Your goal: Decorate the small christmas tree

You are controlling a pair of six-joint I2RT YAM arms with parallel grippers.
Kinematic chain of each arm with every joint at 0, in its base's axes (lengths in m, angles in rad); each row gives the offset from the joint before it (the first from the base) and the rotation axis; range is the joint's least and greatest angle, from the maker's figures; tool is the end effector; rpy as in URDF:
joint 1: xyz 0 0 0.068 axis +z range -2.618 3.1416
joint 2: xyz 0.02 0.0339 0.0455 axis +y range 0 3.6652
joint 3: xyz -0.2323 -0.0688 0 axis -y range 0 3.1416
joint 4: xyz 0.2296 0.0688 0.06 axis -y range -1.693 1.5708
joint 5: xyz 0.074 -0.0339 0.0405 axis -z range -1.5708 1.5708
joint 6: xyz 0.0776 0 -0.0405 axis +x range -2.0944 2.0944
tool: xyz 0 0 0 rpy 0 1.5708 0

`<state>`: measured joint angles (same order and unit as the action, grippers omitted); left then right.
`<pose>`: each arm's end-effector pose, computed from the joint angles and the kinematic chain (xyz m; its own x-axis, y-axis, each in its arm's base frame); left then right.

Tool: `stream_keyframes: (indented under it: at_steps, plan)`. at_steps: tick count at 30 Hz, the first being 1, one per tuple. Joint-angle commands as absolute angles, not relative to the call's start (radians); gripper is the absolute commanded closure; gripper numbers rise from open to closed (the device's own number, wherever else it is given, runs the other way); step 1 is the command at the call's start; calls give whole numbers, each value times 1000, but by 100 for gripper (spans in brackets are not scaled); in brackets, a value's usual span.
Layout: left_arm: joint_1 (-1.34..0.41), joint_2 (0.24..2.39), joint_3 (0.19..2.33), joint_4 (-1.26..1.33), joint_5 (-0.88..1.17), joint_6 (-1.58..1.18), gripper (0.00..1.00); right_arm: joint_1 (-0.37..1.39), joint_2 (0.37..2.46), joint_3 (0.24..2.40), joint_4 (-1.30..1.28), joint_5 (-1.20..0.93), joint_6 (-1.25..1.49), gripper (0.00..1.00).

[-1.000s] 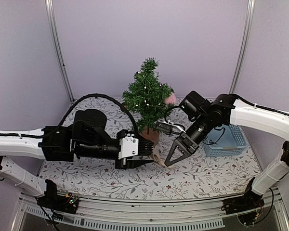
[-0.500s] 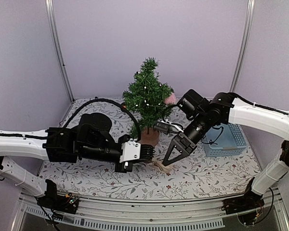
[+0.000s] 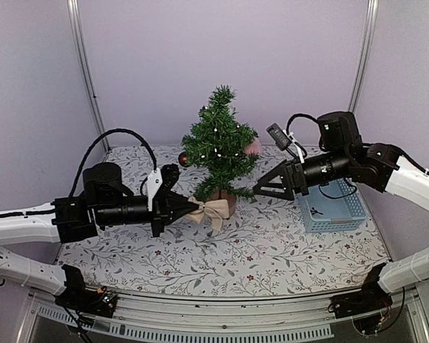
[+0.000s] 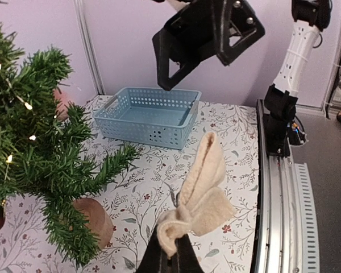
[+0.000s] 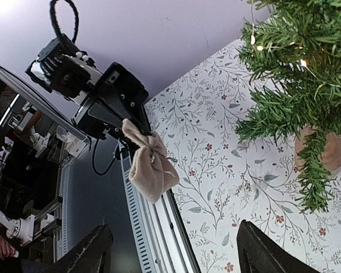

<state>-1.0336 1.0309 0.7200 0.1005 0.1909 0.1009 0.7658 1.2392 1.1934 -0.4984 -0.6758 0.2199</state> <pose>0.1329 -0.2519 0.2683 -0.0118 0.2131 -0.9770 0.9445 0.3232 0.0591 0.1765 0.2371 0.3129 -0.5663 -0.3084 -0.7643 -0.8228 0.2651 0.5027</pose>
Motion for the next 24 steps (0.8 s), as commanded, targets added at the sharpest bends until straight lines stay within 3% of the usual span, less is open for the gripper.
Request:
stream_keyframes:
  at_steps: [1,7,14,24]
  plan:
    - [-987,1027,686,234,253,-35,100,770,1243,1093,-220,-681,276,22]
    - [-963,1069,647,328,258,-104,100,802,1288,1063,-153,-704,263,19]
    - [-929,1122,625,402,290,-160,100,814,1359,1059,-90,-710,262,42]
    - [-904,1172,625,454,304,-201,100,851,1426,1061,-57,-731,271,58]
